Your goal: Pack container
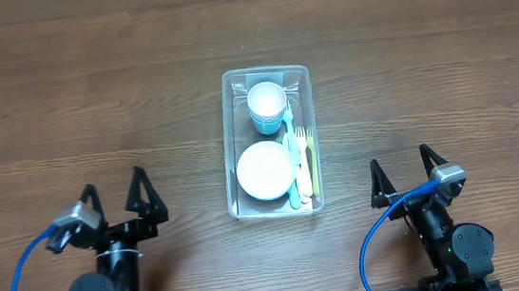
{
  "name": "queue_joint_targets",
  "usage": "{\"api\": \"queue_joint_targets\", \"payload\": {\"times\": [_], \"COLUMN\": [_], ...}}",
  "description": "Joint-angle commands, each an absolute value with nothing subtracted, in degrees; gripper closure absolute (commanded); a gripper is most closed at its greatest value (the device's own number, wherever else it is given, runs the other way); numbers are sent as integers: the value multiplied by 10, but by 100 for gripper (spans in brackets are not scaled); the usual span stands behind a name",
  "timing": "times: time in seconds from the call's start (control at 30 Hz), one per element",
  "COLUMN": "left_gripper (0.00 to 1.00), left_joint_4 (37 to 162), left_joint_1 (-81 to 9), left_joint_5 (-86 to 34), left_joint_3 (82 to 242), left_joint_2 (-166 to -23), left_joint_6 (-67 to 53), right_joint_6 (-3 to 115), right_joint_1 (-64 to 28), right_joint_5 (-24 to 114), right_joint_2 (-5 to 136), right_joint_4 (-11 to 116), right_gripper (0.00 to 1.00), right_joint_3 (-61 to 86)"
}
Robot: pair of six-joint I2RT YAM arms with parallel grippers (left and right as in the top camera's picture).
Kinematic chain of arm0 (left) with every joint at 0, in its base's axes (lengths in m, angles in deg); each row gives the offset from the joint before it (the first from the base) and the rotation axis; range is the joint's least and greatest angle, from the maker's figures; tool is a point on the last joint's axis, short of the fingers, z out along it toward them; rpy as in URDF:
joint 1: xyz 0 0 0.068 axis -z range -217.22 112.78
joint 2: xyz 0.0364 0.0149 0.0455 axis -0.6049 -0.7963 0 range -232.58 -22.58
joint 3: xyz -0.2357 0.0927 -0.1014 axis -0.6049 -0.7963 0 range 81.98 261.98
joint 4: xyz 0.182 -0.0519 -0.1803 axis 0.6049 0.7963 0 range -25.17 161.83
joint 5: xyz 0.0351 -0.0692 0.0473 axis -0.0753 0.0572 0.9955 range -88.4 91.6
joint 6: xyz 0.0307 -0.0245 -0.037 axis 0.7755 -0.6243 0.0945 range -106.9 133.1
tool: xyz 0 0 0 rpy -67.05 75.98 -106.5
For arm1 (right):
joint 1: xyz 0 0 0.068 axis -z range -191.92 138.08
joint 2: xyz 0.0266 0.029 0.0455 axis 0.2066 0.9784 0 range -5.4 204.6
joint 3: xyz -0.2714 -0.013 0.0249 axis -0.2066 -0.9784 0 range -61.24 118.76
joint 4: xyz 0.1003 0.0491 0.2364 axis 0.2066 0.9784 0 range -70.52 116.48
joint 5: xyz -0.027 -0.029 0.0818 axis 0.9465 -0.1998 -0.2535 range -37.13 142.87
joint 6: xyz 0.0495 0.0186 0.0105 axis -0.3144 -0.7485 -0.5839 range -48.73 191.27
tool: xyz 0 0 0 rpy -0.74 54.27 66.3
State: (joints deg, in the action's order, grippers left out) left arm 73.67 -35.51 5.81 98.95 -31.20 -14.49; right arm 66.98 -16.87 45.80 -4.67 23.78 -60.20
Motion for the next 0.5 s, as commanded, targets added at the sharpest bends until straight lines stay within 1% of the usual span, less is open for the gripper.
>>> {"api": "queue_joint_targets", "payload": {"times": [0.0, 0.17, 0.37, 0.43, 0.47], "left_gripper": [0, 0, 0, 0, 0], "left_joint_4": [698, 662, 661, 661, 662], "left_joint_1": [-361, -366, -392, -397, -399], "left_joint_5": [30, 29, 0, -2, -2], "left_joint_3": [934, 889, 864, 862, 862], "left_joint_2": [-281, -254, -254, -254, -254], "left_joint_6": [-99, -56, -42, -24, 7], "right_joint_6": [667, 667, 667, 667, 667], "right_joint_1": [-167, -167, -167, -167, -167], "right_joint_5": [460, 460, 460, 460, 460], "right_joint_2": [-52, -52, -52, -52, -52], "right_joint_4": [235, 235, 235, 235, 235], "right_gripper": [0, 0, 0, 0, 0], "right_joint_3": [-608, -608, -608, -608, -608]}}
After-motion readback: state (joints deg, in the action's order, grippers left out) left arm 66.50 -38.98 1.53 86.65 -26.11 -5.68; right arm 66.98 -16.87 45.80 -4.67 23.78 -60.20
